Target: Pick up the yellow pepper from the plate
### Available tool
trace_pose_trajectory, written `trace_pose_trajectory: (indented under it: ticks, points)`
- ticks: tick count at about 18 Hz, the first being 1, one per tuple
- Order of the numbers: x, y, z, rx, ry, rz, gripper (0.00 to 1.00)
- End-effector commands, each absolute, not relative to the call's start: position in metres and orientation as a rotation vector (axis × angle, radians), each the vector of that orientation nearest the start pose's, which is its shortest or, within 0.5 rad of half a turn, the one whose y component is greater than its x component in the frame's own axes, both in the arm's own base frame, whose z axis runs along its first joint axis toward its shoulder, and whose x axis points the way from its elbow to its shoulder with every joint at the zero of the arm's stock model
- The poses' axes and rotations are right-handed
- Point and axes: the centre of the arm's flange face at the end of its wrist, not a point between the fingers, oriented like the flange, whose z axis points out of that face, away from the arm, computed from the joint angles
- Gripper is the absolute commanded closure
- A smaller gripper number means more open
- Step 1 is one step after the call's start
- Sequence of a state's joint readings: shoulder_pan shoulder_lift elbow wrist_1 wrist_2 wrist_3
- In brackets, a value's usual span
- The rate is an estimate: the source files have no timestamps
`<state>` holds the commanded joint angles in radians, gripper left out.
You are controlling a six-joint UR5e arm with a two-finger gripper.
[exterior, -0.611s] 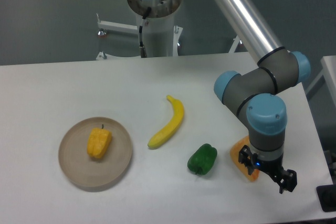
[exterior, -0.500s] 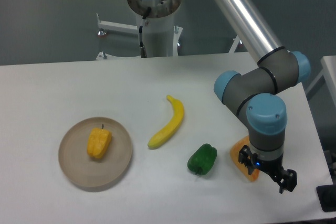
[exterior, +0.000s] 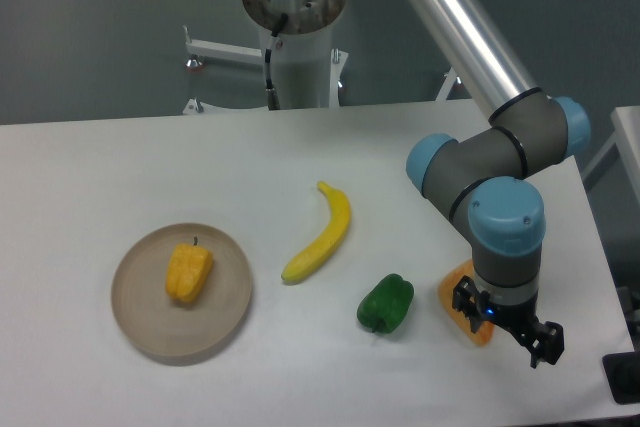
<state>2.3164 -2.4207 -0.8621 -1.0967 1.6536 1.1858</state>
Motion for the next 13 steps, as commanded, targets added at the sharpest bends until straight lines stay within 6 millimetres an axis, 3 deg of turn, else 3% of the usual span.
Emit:
trace_pose_trajectory:
  ticks: [4,7,10,13]
  points:
    - [-0.462,0.685,0.330,-2.932,0.632,0.451,0.00]
    - [-0.439,0.660,0.335,-2.973,0.580,0.391,0.00]
    - [-0.414,0.635,0.356,-3.034,0.532,0.299,0.00]
    - [-0.386,0.624,0.379,-3.075,0.406,0.232,0.00]
